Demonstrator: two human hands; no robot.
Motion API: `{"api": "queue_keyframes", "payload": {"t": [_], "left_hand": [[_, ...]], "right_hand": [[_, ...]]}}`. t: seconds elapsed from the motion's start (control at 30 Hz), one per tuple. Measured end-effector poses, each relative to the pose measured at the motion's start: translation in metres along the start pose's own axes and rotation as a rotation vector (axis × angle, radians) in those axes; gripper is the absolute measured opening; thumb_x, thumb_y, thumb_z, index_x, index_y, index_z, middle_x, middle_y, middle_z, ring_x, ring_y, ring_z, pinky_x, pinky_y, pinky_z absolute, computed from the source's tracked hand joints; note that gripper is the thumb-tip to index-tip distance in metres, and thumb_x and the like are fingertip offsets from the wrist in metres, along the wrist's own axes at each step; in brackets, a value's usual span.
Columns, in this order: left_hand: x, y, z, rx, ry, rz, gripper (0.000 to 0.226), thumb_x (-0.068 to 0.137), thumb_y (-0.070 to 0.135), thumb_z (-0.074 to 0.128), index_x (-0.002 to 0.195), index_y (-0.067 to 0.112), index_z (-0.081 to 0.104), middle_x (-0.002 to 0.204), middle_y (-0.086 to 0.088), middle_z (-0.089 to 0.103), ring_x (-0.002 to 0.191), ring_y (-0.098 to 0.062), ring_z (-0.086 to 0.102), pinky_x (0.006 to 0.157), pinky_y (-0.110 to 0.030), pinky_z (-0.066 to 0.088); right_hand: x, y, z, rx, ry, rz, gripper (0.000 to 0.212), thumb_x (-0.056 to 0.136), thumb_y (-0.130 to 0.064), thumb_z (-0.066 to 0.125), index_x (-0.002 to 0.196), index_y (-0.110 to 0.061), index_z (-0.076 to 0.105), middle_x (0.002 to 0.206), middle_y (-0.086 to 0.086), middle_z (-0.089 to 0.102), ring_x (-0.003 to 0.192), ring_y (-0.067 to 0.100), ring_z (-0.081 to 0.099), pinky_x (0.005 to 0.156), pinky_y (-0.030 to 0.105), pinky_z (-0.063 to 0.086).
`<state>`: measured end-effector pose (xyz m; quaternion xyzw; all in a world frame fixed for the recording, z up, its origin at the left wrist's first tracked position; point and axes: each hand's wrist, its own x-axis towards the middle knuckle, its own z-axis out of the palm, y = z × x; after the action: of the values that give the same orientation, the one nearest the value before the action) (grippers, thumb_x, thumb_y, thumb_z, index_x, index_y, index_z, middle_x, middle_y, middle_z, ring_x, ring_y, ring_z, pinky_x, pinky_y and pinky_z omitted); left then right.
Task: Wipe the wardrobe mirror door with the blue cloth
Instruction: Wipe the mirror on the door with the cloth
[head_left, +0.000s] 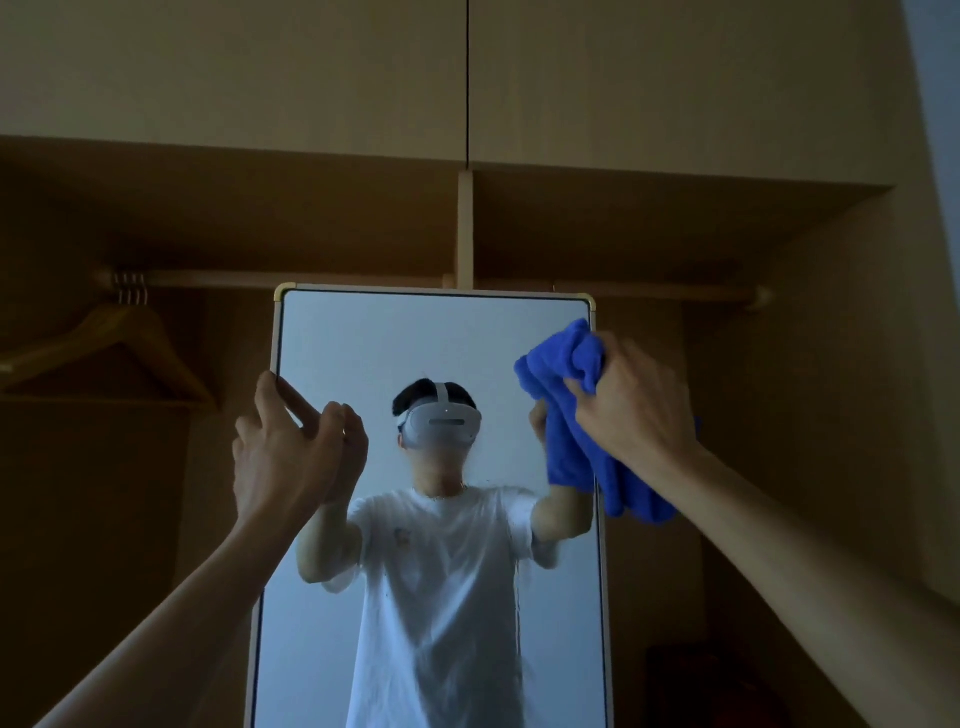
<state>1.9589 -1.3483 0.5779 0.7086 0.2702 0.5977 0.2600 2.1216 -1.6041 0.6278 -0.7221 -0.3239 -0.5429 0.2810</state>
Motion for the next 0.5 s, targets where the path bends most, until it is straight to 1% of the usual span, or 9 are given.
{"api": "queue_keyframes", "payload": {"t": [0.1,0.23,0.3,0.4,0.5], "left_hand": [[0.005,-0.003,-0.002,-0.008,-0.014,0.011,0.08,0.099,0.051,0.054,0.162,0.027,0.01,0.16,-0.019,0.031,0.14,-0.047,0.04,0.106,-0.065,0.043],[0.016,-0.01,-0.003,-0.027,-0.037,0.031,0.082,0.098,0.054,0.054,0.161,0.03,0.008,0.16,-0.018,0.03,0.141,-0.046,0.039,0.107,-0.066,0.043],[0.021,-0.012,-0.002,-0.05,-0.044,0.056,0.081,0.098,0.054,0.054,0.161,0.03,0.008,0.16,-0.018,0.031,0.142,-0.045,0.038,0.108,-0.065,0.042],[0.028,-0.011,-0.001,-0.099,-0.044,0.095,0.081,0.099,0.055,0.053,0.161,0.028,0.009,0.163,-0.014,0.029,0.145,-0.041,0.037,0.11,-0.061,0.039],[0.031,-0.012,0.001,-0.112,-0.03,0.113,0.079,0.098,0.057,0.051,0.161,0.029,0.012,0.163,-0.011,0.031,0.141,-0.041,0.044,0.105,-0.059,0.042]], "right_hand": [[0.022,-0.001,-0.005,0.032,0.061,0.118,0.031,0.095,-0.04,0.062,0.108,-0.013,0.057,0.088,0.003,0.061,0.066,0.016,0.057,0.058,0.03,0.044],[0.037,0.0,-0.009,0.034,0.122,0.241,0.039,0.096,-0.043,0.06,0.114,-0.009,0.056,0.099,0.009,0.063,0.077,0.023,0.06,0.065,0.031,0.041],[0.037,0.0,-0.008,-0.002,0.126,0.245,0.039,0.096,-0.042,0.059,0.114,-0.008,0.056,0.1,0.01,0.063,0.077,0.023,0.059,0.065,0.032,0.041],[0.035,-0.006,-0.005,-0.038,0.147,0.235,0.041,0.097,-0.042,0.058,0.117,-0.006,0.054,0.102,0.012,0.063,0.081,0.027,0.064,0.065,0.032,0.043],[0.034,-0.015,0.0,-0.046,0.157,0.248,0.042,0.098,-0.04,0.057,0.12,-0.005,0.053,0.106,0.013,0.063,0.085,0.029,0.066,0.066,0.034,0.047]]}}
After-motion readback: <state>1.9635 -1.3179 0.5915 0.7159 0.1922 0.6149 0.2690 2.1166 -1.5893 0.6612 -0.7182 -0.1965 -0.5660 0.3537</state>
